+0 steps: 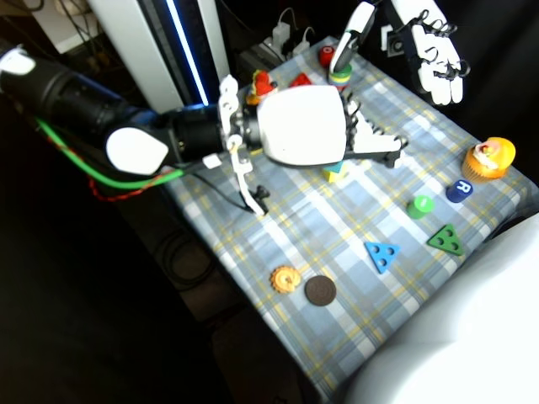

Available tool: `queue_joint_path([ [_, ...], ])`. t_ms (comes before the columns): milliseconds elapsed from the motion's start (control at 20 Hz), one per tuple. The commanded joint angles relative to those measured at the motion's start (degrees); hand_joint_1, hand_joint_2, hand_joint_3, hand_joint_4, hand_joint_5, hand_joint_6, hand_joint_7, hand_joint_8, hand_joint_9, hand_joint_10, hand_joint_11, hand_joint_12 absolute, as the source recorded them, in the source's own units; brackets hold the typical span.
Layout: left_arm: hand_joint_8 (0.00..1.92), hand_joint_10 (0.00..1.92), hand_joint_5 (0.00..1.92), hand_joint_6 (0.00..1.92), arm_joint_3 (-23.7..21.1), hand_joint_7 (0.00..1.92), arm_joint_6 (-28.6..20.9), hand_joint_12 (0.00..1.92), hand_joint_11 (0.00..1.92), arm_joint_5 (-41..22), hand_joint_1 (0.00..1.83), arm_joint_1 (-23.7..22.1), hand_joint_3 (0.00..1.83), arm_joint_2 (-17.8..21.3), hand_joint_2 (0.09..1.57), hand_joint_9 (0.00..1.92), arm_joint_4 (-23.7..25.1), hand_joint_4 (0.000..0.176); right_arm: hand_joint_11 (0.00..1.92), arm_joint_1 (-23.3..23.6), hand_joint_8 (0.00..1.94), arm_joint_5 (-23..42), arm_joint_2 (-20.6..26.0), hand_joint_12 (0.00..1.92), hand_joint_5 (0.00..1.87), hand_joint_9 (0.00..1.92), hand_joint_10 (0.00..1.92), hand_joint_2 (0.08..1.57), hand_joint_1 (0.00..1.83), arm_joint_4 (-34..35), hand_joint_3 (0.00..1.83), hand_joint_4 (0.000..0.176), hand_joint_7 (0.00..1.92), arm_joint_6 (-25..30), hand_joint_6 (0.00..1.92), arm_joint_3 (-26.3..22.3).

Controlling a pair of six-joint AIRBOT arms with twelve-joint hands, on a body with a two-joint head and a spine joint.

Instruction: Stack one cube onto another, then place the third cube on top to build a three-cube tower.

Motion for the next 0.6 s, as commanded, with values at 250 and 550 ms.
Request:
queue_joint_path([
  [250,0.00,0.01,0.04,0.00,0.3,0.14,-0.3,0.19,0.02,-5.9,0.65,-0.8,0.00,-0.2,0.82,0.16,0.9,0.176,0.00,0.8,0.00,4.9,-1.1,1.24,1.17,0.68,0.00,1.03,1.19,1.8,0.00,0.000,0.89,0.1,0.64,0.4],
  [550,0.00,0.00,0.01,0.00,0.3,0.14,-0.3,0.20,0.02,-5.9,0.63,-0.9,0.01,-0.3,0.84,0.16,1.0,0.171,0.00,0.6,0.00,4.1,-1.4,1.10,1.17,0.66,0.00,1.03,1.20,1.6,0.00,0.000,0.89,0.1,0.65,0.6],
])
